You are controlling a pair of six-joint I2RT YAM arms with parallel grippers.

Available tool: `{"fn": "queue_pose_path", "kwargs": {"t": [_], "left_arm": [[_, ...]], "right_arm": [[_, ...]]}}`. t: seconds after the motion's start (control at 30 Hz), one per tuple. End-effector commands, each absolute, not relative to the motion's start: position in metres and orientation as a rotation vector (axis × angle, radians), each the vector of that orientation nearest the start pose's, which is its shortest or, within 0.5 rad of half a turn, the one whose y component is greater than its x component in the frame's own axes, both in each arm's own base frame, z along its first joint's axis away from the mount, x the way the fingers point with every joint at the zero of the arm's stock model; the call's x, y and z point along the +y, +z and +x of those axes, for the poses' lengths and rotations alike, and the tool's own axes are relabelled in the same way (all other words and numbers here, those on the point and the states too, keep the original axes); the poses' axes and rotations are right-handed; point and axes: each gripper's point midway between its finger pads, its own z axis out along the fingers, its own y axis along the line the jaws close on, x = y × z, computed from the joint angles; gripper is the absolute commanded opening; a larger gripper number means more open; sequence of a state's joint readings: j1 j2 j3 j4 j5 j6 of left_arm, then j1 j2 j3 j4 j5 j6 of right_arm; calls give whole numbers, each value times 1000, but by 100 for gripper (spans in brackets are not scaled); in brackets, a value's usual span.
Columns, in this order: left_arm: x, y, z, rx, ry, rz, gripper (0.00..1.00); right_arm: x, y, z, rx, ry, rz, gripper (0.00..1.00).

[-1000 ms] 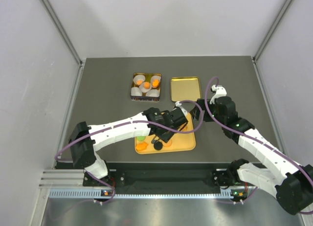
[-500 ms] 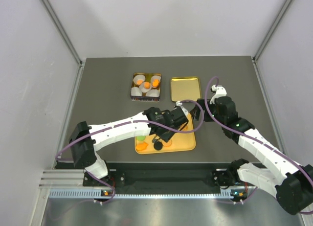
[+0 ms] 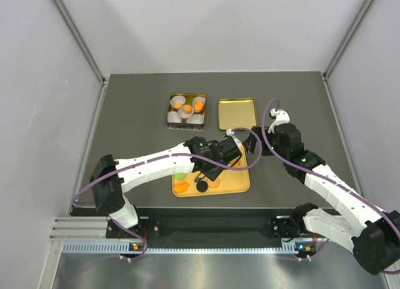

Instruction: Pack the cookies

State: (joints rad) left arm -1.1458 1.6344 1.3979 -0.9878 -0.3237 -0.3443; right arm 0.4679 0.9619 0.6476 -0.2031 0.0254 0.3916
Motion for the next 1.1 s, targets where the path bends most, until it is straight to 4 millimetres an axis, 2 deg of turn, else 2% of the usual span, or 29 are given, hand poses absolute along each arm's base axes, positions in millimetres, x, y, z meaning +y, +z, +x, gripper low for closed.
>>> {"fn": "queue_pose_path", "kwargs": {"t": [0.0, 0.17, 0.47, 1.07], "left_arm": [[-300, 158, 187, 2421, -34, 932, 40], [-298, 174, 192, 2382, -49, 897, 40], [-292, 179, 191, 2384, -47, 886, 40], [-296, 164, 191, 2403, -24, 920, 49]], "right_arm": [[151, 164, 283, 2083, 483, -68, 100], [150, 164, 283, 2083, 482, -67, 100], [151, 163, 283, 2085, 483, -69, 100], [150, 164, 283, 2081, 481, -69, 100]]}}
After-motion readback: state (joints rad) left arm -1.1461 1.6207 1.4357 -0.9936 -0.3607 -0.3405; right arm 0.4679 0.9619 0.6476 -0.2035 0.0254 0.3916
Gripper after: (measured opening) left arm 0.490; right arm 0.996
